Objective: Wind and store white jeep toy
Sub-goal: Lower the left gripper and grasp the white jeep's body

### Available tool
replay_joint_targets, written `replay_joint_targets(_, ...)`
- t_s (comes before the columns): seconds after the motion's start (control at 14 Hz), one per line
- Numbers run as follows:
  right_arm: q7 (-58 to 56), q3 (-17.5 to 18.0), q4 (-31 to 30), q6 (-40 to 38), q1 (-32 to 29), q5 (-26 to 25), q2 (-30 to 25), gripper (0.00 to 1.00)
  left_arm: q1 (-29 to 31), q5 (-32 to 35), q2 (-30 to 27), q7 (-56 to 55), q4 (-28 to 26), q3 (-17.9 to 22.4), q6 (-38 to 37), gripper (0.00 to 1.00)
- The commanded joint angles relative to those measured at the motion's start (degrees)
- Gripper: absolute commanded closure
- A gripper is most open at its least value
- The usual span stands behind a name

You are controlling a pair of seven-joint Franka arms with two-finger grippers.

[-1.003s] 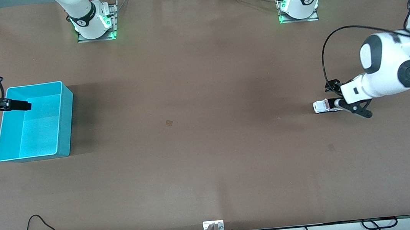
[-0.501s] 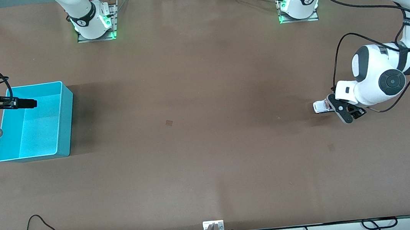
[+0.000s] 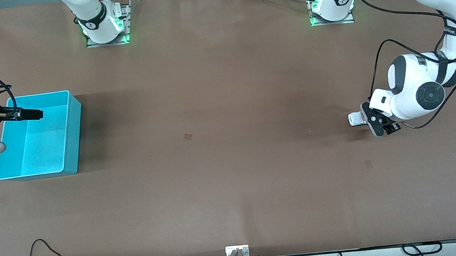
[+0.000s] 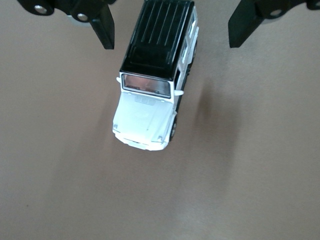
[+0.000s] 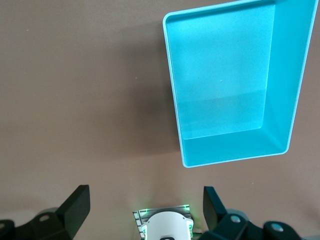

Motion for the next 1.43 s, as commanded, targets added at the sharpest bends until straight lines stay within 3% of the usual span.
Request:
replay_joint_targets(0.0,0.1,0.1,-1.1,-0.2,0.5,0.8,-1.2,0.00,1.0,0.5,-0.4,2.0,-1.3,-0.5,0.4,0.00)
replay_joint_targets(0.5,0.4,0.1,-1.1,-0.3,0.4,0.9,-1.1,0.00,0.9,0.5,0.1,4.6,-1.3,-0.6,0.7,0.00)
replay_joint_targets(0.93,0.4,0.1,-1.1,-0.2,0.4,0.9,-1.1,0.00,0.9,0.5,0.1,10.0,-3.8,-0.7,5.5,0.03)
replay_joint_targets(1.36,0.6,0.1,-1.1,-0.3,0.4,0.9,-1.1,0.00,1.0,0.5,0.1,14.9,-3.8,-0.7,6.1,0.25)
